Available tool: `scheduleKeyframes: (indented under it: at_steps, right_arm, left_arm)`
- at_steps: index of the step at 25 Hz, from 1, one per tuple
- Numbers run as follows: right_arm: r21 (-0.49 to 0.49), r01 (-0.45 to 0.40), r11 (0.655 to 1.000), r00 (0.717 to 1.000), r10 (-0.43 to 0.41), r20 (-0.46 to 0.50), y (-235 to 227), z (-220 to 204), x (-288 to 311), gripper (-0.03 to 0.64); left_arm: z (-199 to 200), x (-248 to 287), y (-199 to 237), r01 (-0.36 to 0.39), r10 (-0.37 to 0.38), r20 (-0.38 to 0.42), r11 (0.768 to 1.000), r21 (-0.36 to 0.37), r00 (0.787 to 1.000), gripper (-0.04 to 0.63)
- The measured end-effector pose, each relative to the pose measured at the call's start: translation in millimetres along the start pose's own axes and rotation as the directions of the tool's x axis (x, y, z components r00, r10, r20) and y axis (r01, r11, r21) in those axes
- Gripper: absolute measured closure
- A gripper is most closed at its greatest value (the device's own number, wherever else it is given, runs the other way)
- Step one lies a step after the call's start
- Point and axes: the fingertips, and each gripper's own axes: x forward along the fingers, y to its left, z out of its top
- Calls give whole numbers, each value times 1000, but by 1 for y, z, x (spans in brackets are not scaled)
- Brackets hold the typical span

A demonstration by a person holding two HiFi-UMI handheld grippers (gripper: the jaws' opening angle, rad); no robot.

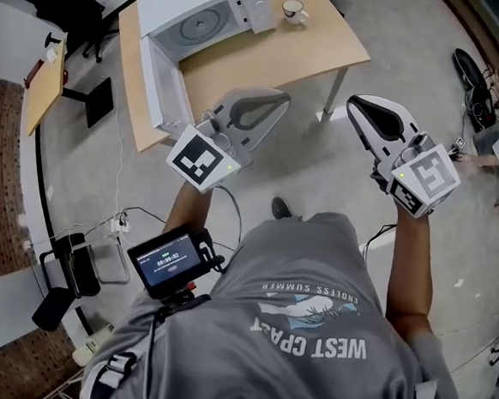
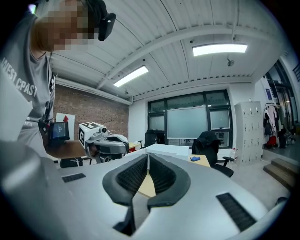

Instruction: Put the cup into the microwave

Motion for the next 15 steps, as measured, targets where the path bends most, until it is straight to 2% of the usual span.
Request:
scheduleKeyframes:
  at_steps: [8, 15]
  right_arm:
    - [10, -19, 1000, 1000, 19, -13, -23, 9, 59, 595]
    - [39, -64, 997, 998, 64, -18, -84, -13, 117, 595]
  left_arm:
    - [-13, -11, 54, -31, 30, -14, 998, -48, 999, 572]
    - [-43, 18, 120, -88, 84, -50, 994, -64, 995, 572]
